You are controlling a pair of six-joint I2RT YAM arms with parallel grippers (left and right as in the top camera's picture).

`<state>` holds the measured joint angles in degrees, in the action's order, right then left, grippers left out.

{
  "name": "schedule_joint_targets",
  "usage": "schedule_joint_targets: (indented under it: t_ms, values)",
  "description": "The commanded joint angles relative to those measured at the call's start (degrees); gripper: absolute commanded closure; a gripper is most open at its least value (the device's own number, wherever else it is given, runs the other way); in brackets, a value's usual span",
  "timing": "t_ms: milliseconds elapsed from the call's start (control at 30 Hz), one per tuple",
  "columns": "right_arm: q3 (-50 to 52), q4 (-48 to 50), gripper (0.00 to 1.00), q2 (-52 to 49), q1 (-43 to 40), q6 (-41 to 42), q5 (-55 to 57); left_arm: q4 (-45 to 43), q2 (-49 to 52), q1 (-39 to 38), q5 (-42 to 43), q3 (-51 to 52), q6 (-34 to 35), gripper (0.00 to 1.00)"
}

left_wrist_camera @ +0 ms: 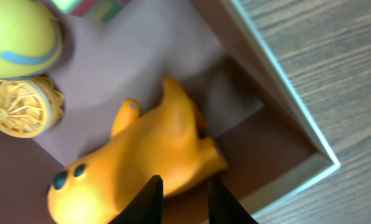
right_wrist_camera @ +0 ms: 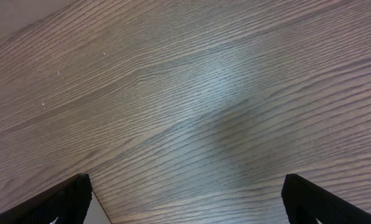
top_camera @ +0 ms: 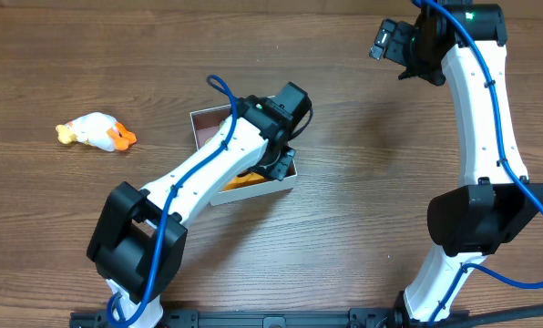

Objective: Pack container
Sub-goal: 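Lower the wheel into the box beside the ball and release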

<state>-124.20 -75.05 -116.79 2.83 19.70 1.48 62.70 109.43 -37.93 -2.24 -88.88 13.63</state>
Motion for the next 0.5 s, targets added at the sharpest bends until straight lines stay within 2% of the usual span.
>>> schedule_joint_targets:
  t_ms: [0,467]
  values:
    - [-1.3,0.2,0.00,0.1,0.1,0.5,0.1,0.3,0.0,-1.6,0.8,-1.2,1.2,0.75]
    - [-1.3,0.2,0.00,0.1,0.1,0.5,0.1,0.1,0.0,-3.4,0.9,1.9,1.2,0.77]
